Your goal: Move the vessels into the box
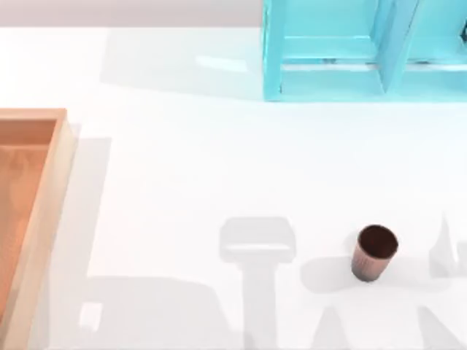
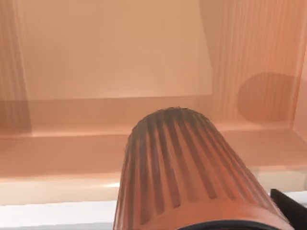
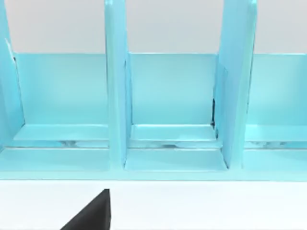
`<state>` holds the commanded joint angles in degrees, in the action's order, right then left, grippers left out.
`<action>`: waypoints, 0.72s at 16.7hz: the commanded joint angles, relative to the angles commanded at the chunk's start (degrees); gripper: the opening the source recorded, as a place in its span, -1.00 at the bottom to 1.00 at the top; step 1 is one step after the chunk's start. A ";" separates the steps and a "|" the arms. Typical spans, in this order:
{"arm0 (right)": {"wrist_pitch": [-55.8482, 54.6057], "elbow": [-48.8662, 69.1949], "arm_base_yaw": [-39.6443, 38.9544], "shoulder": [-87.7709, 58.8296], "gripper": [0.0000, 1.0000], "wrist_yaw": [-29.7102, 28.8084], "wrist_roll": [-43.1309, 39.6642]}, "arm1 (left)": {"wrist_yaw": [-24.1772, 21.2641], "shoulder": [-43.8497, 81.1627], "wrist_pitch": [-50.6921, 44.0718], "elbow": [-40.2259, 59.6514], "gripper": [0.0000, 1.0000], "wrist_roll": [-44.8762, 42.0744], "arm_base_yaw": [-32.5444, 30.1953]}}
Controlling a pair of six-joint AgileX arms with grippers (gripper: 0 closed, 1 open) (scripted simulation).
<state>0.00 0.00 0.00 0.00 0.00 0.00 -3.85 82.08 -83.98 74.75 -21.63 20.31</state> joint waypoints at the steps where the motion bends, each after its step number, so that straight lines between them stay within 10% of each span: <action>1: 0.00 0.00 0.00 0.00 1.00 0.00 0.00 | -0.04 -0.03 0.18 -0.18 -1.00 -0.05 0.00; 12: 0.00 0.00 0.00 0.00 1.00 0.00 0.00 | -0.04 0.31 14.68 -14.43 -1.00 -1.07 1.33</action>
<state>0.00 0.00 0.00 0.00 0.00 0.00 -3.90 82.39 -69.30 60.32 -22.70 21.64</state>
